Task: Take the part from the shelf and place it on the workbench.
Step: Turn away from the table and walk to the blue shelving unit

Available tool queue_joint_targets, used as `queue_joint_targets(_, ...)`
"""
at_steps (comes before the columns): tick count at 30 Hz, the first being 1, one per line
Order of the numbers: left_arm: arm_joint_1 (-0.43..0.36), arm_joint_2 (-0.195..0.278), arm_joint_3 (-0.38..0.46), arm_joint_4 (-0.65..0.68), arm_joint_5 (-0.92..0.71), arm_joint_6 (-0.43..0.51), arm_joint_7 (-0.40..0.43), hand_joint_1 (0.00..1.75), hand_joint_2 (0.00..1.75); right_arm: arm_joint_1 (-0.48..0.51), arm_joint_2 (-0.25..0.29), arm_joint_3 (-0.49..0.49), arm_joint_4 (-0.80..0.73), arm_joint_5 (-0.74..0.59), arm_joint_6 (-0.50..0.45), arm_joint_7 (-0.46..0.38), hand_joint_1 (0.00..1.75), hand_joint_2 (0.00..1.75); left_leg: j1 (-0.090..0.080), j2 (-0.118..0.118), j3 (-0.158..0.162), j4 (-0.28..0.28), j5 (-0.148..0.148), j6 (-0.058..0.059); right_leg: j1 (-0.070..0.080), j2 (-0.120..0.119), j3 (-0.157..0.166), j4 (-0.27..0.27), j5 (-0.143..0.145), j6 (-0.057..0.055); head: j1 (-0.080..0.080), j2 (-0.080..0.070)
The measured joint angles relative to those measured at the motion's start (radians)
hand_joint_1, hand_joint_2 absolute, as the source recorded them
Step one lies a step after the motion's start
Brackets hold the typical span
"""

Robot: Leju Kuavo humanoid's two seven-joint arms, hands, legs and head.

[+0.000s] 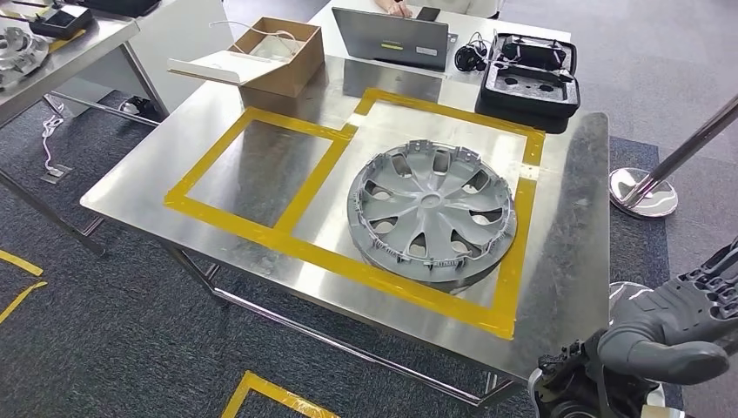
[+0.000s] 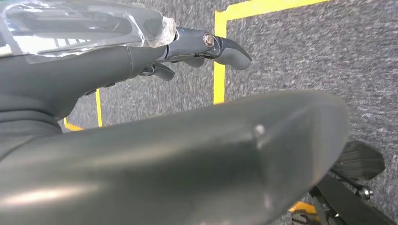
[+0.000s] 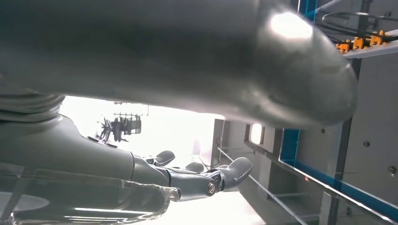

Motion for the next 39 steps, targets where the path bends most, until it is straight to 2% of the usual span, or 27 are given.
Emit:
queue_joint_targets(1, -0.001, 0.0, -0.001, 0.0, -0.003, 0.0, 0.001, 0.0, 0.0, 0.001, 0.001, 0.0, -0.001, 0.004, 0.0, 0.0, 0.0, 0.0, -0.002, 0.029, -0.015, 0.029, -0.018, -0.003, -0.001, -0.012, 0.001, -0.002, 0.002, -0.006, -0.003, 0.0)
queue_joint_targets(3, -0.005, -0.002, -0.004, 0.0, -0.008, 0.001, 0.002, 0.0, 0.0, 0.005, 0.003, -0.001, -0.002, 0.014, 0.0, 0.0, 0.0, 0.0, -0.005, 0.09, -0.075, 0.15, -0.081, -0.006, 0.0, -0.039, 0.0, -0.002, 0.002, -0.013, -0.009, 0.0)
queue_joint_targets(5, -0.007, -0.004, -0.01, 0.0, -0.015, 0.002, 0.002, 0.0, 0.0, 0.011, 0.004, -0.003, -0.002, 0.022, 0.0, 0.0, 0.0, 0.0, -0.005, 0.104, -0.133, 0.269, -0.123, -0.007, 0.002, -0.067, -0.002, -0.002, 0.0, -0.015, -0.011, 0.0)
queue_joint_targets(6, -0.007, -0.006, -0.013, 0.0, -0.019, 0.002, 0.002, 0.0, 0.0, 0.013, 0.005, -0.004, -0.003, 0.025, 0.0, 0.0, 0.0, 0.0, -0.005, 0.106, -0.139, 0.28, -0.118, -0.006, 0.002, -0.081, -0.002, -0.002, -0.001, -0.015, -0.011, 0.0)
queue_joint_targets(7, -0.006, -0.007, -0.016, 0.0, -0.022, 0.002, 0.002, 0.0, 0.0, 0.015, 0.006, -0.005, -0.004, 0.027, 0.0, 0.0, 0.0, 0.0, -0.005, 0.11, -0.122, 0.248, -0.095, -0.005, 0.003, -0.094, -0.001, -0.002, -0.002, -0.014, -0.011, 0.0)
queue_joint_targets(8, -0.007, -0.007, -0.019, 0.0, -0.024, 0.002, 0.002, 0.0, 0.0, 0.015, 0.007, -0.005, -0.006, 0.029, 0.0, 0.0, 0.0, 0.0, -0.006, 0.122, -0.085, 0.181, -0.063, -0.003, 0.003, -0.105, 0.001, -0.002, -0.003, -0.013, -0.011, 0.0)
queue_joint_targets(10, -0.011, -0.007, -0.022, 0.0, -0.025, 0.002, 0.002, 0.0, 0.0, 0.016, 0.011, -0.007, -0.011, 0.031, 0.0, 0.0, 0.0, 0.0, -0.012, 0.169, -0.008, 0.043, -0.017, 0.004, 0.007, -0.125, 0.007, -0.002, -0.009, -0.006, -0.011, 0.0)
queue_joint_targets(12, -0.016, -0.008, -0.024, 0.0, -0.024, 0.003, 0.002, 0.0, 0.0, 0.017, 0.013, -0.008, -0.016, 0.028, 0.0, 0.0, 0.0, 0.0, -0.018, 0.188, 0.018, -0.007, -0.008, 0.009, 0.011, -0.143, 0.013, -0.002, -0.015, 0.004, -0.01, 0.0)
queue_joint_targets(14, -0.016, -0.008, -0.026, 0.0, -0.018, 0.006, 0.002, 0.0, 0.0, 0.016, 0.014, -0.008, -0.018, 0.021, 0.0, 0.0, 0.0, 0.0, -0.017, 0.163, 0.015, -0.007, -0.005, 0.016, 0.009, -0.159, 0.019, -0.005, -0.019, 0.015, -0.01, 0.0)
queue_joint_targets(16, -0.015, -0.009, -0.026, 0.0, -0.008, 0.01, -0.001, 0.0, 0.0, 0.012, 0.014, -0.008, -0.018, 0.018, 0.0, 0.0, 0.0, 0.0, -0.011, 0.138, 0.016, -0.012, 0.0, 0.027, 0.006, -0.125, 0.01, 0.025, -0.044, 0.026, -0.007, 0.0)
queue_joint_targets(18, -0.016, -0.011, -0.026, 0.0, -0.004, 0.012, -0.004, 0.0, 0.0, 0.01, 0.011, -0.007, -0.017, 0.013, 0.0, 0.0, 0.0, 0.0, -0.007, 0.111, 0.014, -0.013, 0.005, 0.036, 0.004, -0.063, -0.042, 0.141, -0.107, 0.033, -0.002, 0.0)
queue_joint_targets(20, -0.016, -0.013, -0.026, 0.0, -0.003, 0.012, -0.004, 0.0, 0.0, 0.01, 0.006, -0.007, -0.016, 0.009, 0.0, 0.0, 0.0, 0.0, -0.008, 0.08, 0.011, -0.013, 0.006, 0.039, 0.004, -0.038, -0.109, 0.275, -0.156, 0.034, -0.001, 0.0)
queue_joint_targets(21, -0.015, -0.015, -0.026, 0.0, -0.004, 0.012, -0.002, 0.0, 0.0, 0.01, 0.004, -0.007, -0.015, 0.009, 0.0, 0.0, 0.0, 0.0, -0.008, 0.064, 0.011, -0.012, 0.006, 0.039, 0.004, -0.035, -0.124, 0.3, -0.153, 0.033, -0.001, 0.0)
queue_joint_targets(22, -0.014, -0.017, -0.026, 0.0, -0.005, 0.011, 0.004, 0.0, 0.0, 0.009, 0.003, -0.007, -0.014, 0.012, 0.0, 0.0, 0.0, 0.0, -0.008, 0.048, 0.013, -0.012, 0.006, 0.039, 0.004, -0.032, -0.118, 0.278, -0.128, 0.031, -0.001, 0.0)
queue_joint_targets(23, -0.013, -0.019, -0.026, 0.0, -0.008, 0.009, 0.012, 0.0, 0.0, 0.008, 0.002, -0.007, -0.012, 0.017, 0.0, 0.0, 0.0, 0.0, -0.008, 0.032, 0.015, -0.012, 0.006, 0.038, 0.003, -0.025, -0.093, 0.218, -0.09, 0.028, -0.001, 0.0)
queue_joint_targets(25, -0.014, -0.025, -0.026, 0.0, -0.011, 0.006, 0.032, 0.0, 0.0, 0.006, 0.001, -0.007, -0.008, 0.03, 0.0, 0.0, 0.0, 0.0, -0.009, 0.002, 0.016, -0.01, 0.007, 0.033, 0.0, 0.016, -0.032, 0.071, -0.021, 0.021, -0.001, 0.0)
queue_joint_targets(27, -0.013, -0.03, -0.025, 0.0, -0.006, 0.002, 0.044, 0.0, 0.0, 0.004, 0.0, -0.005, -0.003, 0.038, 0.0, 0.0, 0.0, 0.0, -0.008, -0.02, 0.009, -0.008, 0.009, 0.022, 0.001, 0.044, -0.008, 0.006, -0.001, 0.015, -0.002, 0.0)
queue_joint_targets(29, -0.009, -0.034, -0.024, 0.001, 0.007, 0.003, 0.057, 0.0, 0.0, -0.002, -0.001, -0.001, 0.0, 0.04, 0.0, 0.0, 0.0, 0.0, -0.005, -0.037, 0.001, -0.01, 0.012, 0.008, 0.003, 0.027, -0.005, 0.004, 0.002, 0.005, -0.002, 0.0)
queue_joint_targets(30, -0.008, -0.037, -0.022, 0.001, 0.012, 0.004, 0.068, 0.0, 0.0, -0.005, -0.001, 0.001, 0.001, 0.041, 0.0, 0.0, 0.0, 0.0, -0.005, -0.028, -0.003, -0.005, 0.009, 0.004, 0.003, 0.015, -0.003, 0.001, 0.005, -0.001, -0.002, 0.0)
queue_joint_targets(32, -0.007, -0.042, -0.018, 0.001, 0.02, 0.01, 0.09, 0.0, 0.0, -0.01, -0.001, 0.002, 0.001, 0.042, 0.0, 0.0, 0.0, 0.0, -0.008, 0.029, -0.033, 0.055, -0.027, -0.003, 0.0, -0.013, 0.001, -0.004, 0.008, -0.012, -0.006, 0.0)
queue_joint_targets(33, -0.008, -0.043, -0.016, 0.001, 0.022, 0.012, 0.096, 0.0, 0.0, -0.01, -0.002, 0.002, 0.001, 0.042, 0.0, 0.0, 0.0, 0.0, -0.009, 0.066, -0.064, 0.116, -0.059, -0.005, 0.002, -0.027, 0.001, -0.004, 0.007, -0.016, -0.007, 0.0)
queue_joint_targets(34, -0.009, -0.044, -0.014, 0.001, 0.023, 0.014, 0.099, 0.0, 0.0, -0.01, -0.002, 0.001, 0.001, 0.043, 0.0, 0.0, 0.0, 0.0, -0.009, 0.089, -0.102, 0.188, -0.091, -0.007, 0.003, -0.043, 0.0, -0.004, 0.007, -0.018, -0.009, 0.0)
queue_joint_targets(35, -0.009, -0.045, -0.013, 0.001, 0.024, 0.015, 0.101, 0.0, 0.0, -0.01, -0.002, 0.001, 0.002, 0.043, 0.0, 0.0, 0.0, 0.0, -0.008, 0.099, -0.134, 0.25, -0.113, -0.009, 0.003, -0.058, -0.001, -0.004, 0.006, -0.019, -0.009, 0.0)
queue_joint_targets(36, -0.008, -0.046, -0.012, 0.001, 0.024, 0.015, 0.102, 0.0, 0.0, -0.01, -0.002, 0.001, 0.003, 0.043, 0.0, 0.0, 0.0, 0.0, -0.007, 0.104, -0.152, 0.283, -0.117, -0.009, 0.004, -0.074, -0.001, -0.004, 0.005, -0.019, -0.009, 0.0)
queue_joint_targets(37, -0.007, -0.047, -0.012, 0.001, 0.024, 0.015, 0.103, 0.0, 0.0, -0.01, -0.002, 0.001, 0.004, 0.043, 0.0, 0.0, 0.0, 0.0, -0.007, 0.108, -0.147, 0.275, -0.103, -0.01, 0.003, -0.088, 0.0, -0.004, 0.003, -0.018, -0.01, 0.0)
queue_joint_targets(38, -0.006, -0.047, -0.011, 0.001, 0.024, 0.015, 0.103, 0.0, 0.0, -0.01, -0.002, 0.001, 0.005, 0.043, 0.0, 0.0, 0.0, 0.0, -0.006, 0.116, -0.121, 0.224, -0.074, -0.01, 0.003, -0.102, 0.001, -0.004, 0.001, -0.016, -0.01, 0.0)
queue_joint_targets(39, -0.006, -0.047, -0.011, 0.001, 0.024, 0.015, 0.104, 0.0, 0.0, -0.011, -0.002, 0.001, 0.005, 0.043, 0.0, 0.0, 0.0, 0.0, -0.007, 0.138, -0.078, 0.148, -0.041, -0.008, 0.004, -0.114, 0.004, -0.004, -0.001, -0.013, -0.01, 0.0)
